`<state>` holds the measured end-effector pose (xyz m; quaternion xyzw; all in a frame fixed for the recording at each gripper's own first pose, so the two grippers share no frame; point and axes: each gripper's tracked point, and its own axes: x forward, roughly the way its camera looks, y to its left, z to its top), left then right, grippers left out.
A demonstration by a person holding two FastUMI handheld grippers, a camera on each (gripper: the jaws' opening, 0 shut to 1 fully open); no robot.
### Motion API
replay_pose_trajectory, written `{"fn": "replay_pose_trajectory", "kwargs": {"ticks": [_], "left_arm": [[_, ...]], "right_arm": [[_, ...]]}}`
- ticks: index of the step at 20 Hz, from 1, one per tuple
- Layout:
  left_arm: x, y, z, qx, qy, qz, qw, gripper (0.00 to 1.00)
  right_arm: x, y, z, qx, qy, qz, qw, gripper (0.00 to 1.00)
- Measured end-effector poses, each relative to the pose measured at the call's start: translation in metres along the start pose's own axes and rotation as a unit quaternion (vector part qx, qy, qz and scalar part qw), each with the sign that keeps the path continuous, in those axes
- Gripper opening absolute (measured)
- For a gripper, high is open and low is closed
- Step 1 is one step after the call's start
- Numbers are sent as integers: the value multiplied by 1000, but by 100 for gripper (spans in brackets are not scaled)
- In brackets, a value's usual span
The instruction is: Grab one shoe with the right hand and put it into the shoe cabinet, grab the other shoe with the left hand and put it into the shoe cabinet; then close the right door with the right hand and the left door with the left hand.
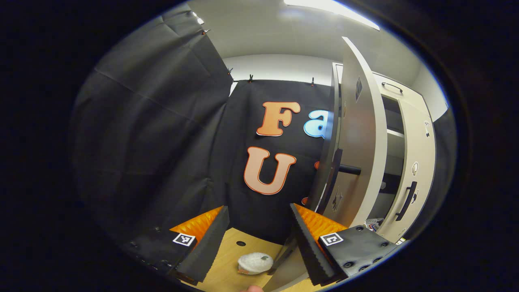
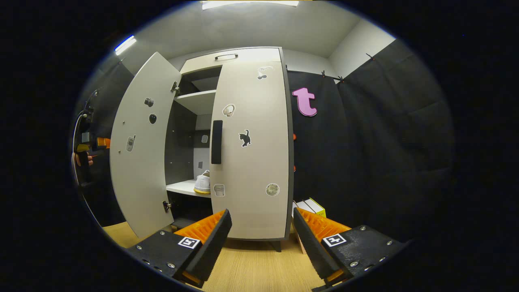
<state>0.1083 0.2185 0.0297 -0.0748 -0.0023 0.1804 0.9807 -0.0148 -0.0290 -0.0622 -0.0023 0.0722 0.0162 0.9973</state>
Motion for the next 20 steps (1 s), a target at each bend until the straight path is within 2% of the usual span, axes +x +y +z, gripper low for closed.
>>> {"fn": "replay_pose_trajectory", "kwargs": {"ticks": [3,4,5,8,9,10,15,20], "left_arm": [[-5,-4,2,28,-3,3,1000,95],[-7,-6,4,41,-5,3,999,100],[-9,-11,4,53,-8,-1,999,95],[-17,-32,1,63,-11,-22,998,93],[-21,-42,-1,64,-10,-31,997,91],[-24,-52,-4,63,-9,-43,997,95],[-27,-100,-19,37,7,-115,993,95],[-26,-130,-26,30,17,-156,987,95]], "right_arm": [[3,-1,4,4,-7,0,1000,94],[3,-1,5,4,-9,0,1000,94],[4,-1,5,5,-10,2,1000,94],[4,1,3,8,-7,5,1000,94],[5,1,3,7,-6,5,1000,94],[4,0,3,7,-6,5,1000,94],[0,-6,5,5,-7,-2,1000,94],[-9,-20,6,3,-2,-20,1000,94]]}}
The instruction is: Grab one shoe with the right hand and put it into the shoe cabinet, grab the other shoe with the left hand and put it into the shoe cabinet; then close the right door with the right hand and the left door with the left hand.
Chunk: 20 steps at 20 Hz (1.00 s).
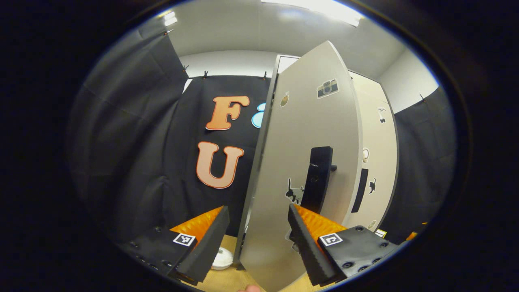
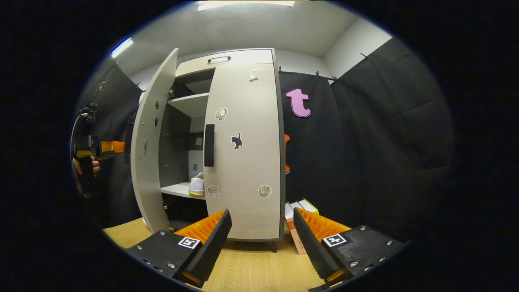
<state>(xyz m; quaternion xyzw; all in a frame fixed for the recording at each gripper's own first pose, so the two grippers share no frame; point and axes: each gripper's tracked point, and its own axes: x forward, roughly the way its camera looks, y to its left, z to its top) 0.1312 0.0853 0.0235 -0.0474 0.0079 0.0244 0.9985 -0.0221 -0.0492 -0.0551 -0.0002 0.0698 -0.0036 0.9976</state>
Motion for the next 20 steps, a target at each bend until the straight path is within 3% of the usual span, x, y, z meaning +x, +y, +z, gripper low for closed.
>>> {"fn": "replay_pose_trajectory", "kwargs": {"ticks": [2,6,7,9,15,20], "left_arm": [[6,-17,-4,11,7,-27,1000,95],[-3,-34,-7,14,-4,-42,999,94],[-4,-40,-8,14,-4,-49,999,94],[0,-55,-9,9,0,-64,998,99],[27,-92,-20,1,19,-103,995,96],[58,-103,-33,27,23,-100,994,96]], "right_arm": [[-2,-4,3,-2,-3,-6,1000,94],[-7,-8,8,-2,-10,-13,1000,94],[-7,-8,8,-3,-9,-14,1000,90],[-10,-11,8,-3,-8,-18,1000,94],[-15,-23,16,-5,-15,-35,999,94],[-16,-29,15,-6,-12,-45,999,94]]}}
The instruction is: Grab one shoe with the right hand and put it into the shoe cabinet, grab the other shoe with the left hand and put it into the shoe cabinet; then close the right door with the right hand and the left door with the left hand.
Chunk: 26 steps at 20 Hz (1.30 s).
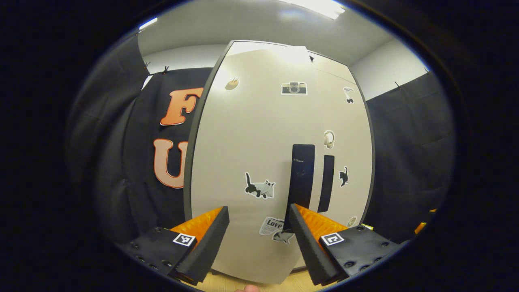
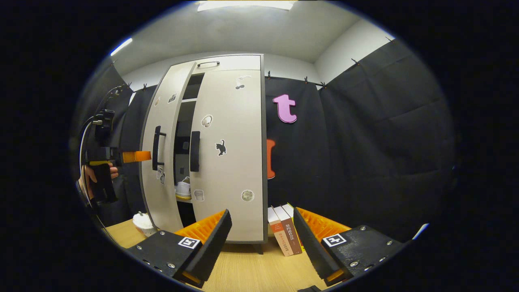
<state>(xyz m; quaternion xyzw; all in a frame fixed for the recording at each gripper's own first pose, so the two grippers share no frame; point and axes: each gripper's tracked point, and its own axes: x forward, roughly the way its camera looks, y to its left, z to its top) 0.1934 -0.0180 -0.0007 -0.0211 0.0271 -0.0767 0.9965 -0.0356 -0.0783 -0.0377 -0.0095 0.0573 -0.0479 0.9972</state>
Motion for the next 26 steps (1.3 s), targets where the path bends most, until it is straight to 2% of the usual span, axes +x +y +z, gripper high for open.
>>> {"fn": "replay_pose_trajectory", "kwargs": {"ticks": [3,4,16,18,19,21,22,26], "left_arm": [[15,-3,-6,-1,8,-8,1000,94],[21,-4,-10,-3,14,-8,1000,96],[60,-11,-6,10,14,3,1000,96],[65,-19,-7,1,13,-13,1000,96],[65,-21,-10,-1,21,-17,1000,94],[60,-16,-9,6,22,2,1000,97],[55,-12,-6,9,17,10,1000,97],[23,-12,9,-4,4,7,1000,97]], "right_arm": [[2,-3,-3,-2,2,-6,1000,94],[3,-3,-3,-2,2,-8,1000,94],[16,-27,3,-1,-10,-33,999,94],[17,-29,4,-1,-12,-35,999,94],[18,-30,5,-1,-13,-35,999,94],[18,-30,6,-2,-14,-36,999,97],[17,-30,7,-3,-14,-35,999,94],[17,-23,6,-6,-12,-24,1000,94]]}}
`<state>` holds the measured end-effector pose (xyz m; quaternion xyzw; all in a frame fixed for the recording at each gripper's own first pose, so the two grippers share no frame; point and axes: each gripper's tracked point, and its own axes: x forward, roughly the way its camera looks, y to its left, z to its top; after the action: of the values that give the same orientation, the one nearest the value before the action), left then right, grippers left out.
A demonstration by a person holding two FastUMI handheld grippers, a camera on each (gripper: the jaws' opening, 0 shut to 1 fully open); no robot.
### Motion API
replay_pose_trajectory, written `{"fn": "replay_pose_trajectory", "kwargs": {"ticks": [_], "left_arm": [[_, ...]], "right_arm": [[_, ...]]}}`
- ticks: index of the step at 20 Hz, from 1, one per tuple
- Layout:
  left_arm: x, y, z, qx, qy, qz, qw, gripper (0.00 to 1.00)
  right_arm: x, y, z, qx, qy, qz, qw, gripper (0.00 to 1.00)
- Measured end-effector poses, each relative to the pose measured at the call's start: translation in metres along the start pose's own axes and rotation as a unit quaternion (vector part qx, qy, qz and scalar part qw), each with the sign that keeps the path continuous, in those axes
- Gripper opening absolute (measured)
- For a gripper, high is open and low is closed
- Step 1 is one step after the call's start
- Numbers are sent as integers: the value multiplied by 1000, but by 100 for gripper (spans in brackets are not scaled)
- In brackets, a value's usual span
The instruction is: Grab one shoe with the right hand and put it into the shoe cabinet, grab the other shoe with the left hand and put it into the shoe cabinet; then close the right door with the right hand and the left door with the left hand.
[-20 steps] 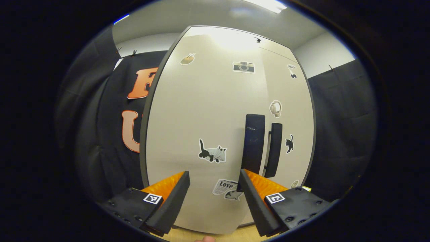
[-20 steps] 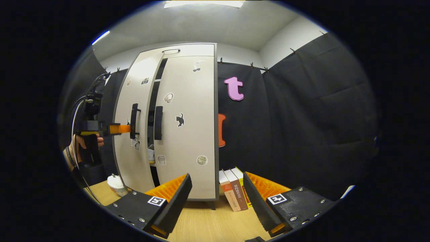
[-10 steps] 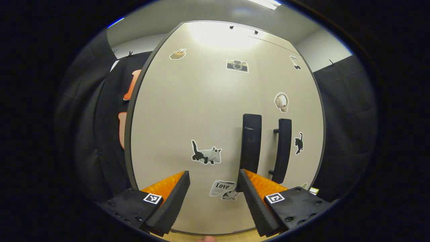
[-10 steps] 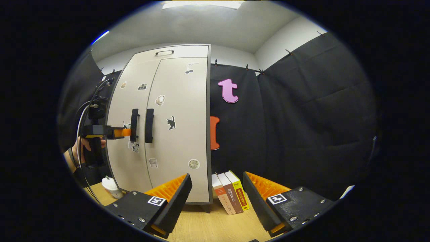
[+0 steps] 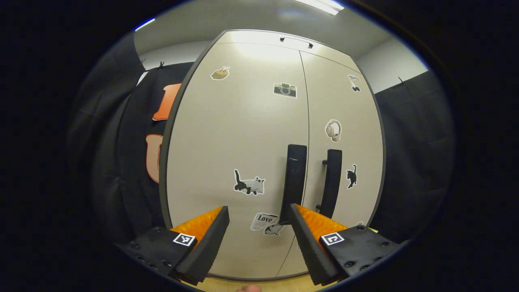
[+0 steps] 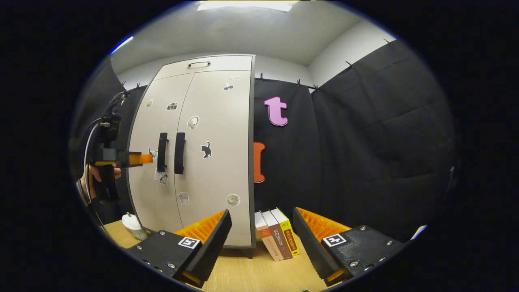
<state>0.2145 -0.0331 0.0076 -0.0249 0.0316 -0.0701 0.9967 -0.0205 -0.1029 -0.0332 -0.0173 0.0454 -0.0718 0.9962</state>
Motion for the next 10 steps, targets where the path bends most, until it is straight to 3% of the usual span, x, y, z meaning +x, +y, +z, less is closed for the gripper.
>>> {"fn": "replay_pose_trajectory", "kwargs": {"ticks": [6,10], "left_arm": [[-75,18,32,14,-38,20,999,96],[-126,19,25,30,-32,19,999,95]], "right_arm": [[-5,25,-1,5,4,35,999,94],[-14,40,1,4,2,55,998,94]]}}
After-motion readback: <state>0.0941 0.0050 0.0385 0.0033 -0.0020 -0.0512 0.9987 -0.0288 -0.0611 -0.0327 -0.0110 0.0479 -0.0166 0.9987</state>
